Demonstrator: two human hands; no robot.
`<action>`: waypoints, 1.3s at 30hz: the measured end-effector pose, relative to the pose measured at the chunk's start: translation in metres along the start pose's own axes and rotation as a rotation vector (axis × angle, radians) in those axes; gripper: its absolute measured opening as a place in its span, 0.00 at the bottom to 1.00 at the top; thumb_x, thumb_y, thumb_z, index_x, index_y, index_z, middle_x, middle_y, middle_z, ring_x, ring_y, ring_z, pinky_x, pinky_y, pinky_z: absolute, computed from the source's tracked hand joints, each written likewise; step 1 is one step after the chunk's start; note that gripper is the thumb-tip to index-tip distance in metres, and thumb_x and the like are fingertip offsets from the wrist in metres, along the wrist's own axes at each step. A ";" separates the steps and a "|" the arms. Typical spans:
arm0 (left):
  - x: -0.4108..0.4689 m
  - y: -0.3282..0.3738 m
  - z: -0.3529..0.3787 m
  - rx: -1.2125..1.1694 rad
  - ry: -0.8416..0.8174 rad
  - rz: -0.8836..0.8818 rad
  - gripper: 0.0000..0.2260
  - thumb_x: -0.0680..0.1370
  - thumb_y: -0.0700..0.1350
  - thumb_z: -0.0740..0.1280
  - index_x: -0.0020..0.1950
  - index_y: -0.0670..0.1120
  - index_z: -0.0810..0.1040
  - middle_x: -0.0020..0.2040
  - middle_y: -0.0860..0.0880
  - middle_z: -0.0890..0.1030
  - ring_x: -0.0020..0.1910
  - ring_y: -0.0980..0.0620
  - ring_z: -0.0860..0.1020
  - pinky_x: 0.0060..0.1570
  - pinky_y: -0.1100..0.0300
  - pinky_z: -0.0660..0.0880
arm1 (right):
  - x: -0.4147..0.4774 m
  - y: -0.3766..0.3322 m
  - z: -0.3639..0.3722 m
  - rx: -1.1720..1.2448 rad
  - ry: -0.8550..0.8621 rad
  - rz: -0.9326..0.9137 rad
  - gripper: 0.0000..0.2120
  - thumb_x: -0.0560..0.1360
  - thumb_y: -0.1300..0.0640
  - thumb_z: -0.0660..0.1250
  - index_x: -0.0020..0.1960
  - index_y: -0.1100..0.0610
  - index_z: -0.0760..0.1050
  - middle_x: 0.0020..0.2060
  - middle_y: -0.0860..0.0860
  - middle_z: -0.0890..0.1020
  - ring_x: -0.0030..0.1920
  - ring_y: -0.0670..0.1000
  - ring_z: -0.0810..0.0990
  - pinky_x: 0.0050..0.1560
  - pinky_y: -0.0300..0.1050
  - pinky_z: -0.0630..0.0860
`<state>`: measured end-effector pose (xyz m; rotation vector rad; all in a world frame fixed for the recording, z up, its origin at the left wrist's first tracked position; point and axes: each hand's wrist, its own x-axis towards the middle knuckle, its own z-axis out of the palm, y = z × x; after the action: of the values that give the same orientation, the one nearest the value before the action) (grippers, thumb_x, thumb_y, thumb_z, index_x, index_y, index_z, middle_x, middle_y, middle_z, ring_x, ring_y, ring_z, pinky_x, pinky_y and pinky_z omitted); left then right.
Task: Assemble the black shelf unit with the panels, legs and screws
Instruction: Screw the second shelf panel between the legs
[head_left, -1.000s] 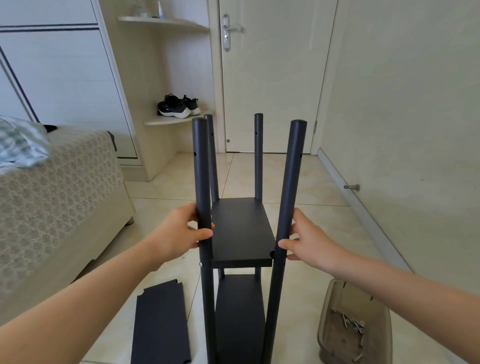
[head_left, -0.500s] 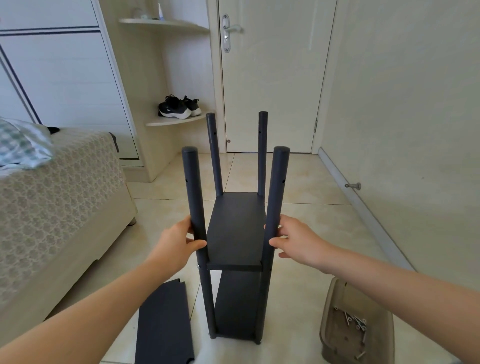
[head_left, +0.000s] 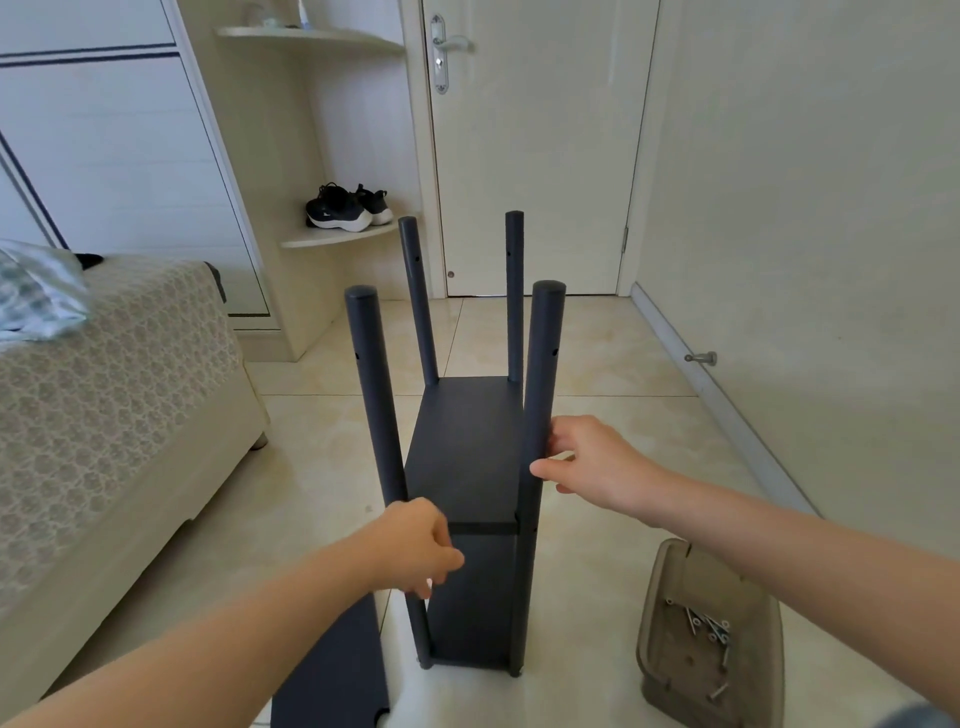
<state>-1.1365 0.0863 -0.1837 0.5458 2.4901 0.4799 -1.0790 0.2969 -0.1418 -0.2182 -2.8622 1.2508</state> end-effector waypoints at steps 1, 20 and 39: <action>0.003 0.006 0.004 0.047 0.046 0.064 0.09 0.81 0.48 0.64 0.52 0.43 0.80 0.48 0.48 0.85 0.42 0.52 0.85 0.39 0.66 0.78 | 0.000 0.000 -0.001 0.000 0.006 -0.006 0.14 0.78 0.57 0.67 0.64 0.56 0.75 0.56 0.51 0.81 0.55 0.51 0.80 0.60 0.50 0.78; 0.077 -0.023 0.059 0.757 0.449 0.431 0.41 0.74 0.72 0.52 0.76 0.45 0.67 0.74 0.44 0.72 0.71 0.39 0.71 0.62 0.35 0.73 | 0.001 0.020 0.004 0.114 -0.014 -0.022 0.07 0.79 0.54 0.65 0.57 0.50 0.74 0.51 0.46 0.79 0.51 0.47 0.81 0.54 0.45 0.81; 0.096 0.013 0.073 0.601 0.572 0.377 0.36 0.78 0.72 0.42 0.77 0.53 0.68 0.75 0.50 0.70 0.75 0.44 0.67 0.72 0.43 0.62 | 0.002 0.051 -0.011 0.417 0.002 0.102 0.11 0.79 0.56 0.67 0.61 0.52 0.77 0.51 0.48 0.84 0.50 0.46 0.84 0.50 0.41 0.82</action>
<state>-1.1653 0.1586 -0.2773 1.2780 3.0960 -0.0111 -1.0743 0.3395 -0.1720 -0.3572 -2.5354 1.8203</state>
